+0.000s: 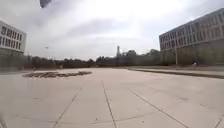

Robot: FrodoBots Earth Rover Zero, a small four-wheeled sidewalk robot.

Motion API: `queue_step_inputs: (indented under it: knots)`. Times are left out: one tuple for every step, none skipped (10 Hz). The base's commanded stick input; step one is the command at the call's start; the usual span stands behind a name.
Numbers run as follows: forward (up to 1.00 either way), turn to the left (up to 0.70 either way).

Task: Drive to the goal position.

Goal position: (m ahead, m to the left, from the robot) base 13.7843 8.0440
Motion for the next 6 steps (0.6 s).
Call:
queue_step_inputs:
  knots:
    - [0.7,0.0]
    - [0.7,0.0]
    - [0.7,0.0]
    - [0.7,0.0]
    - [0.7,0.0]
    - [0.7,0.0]
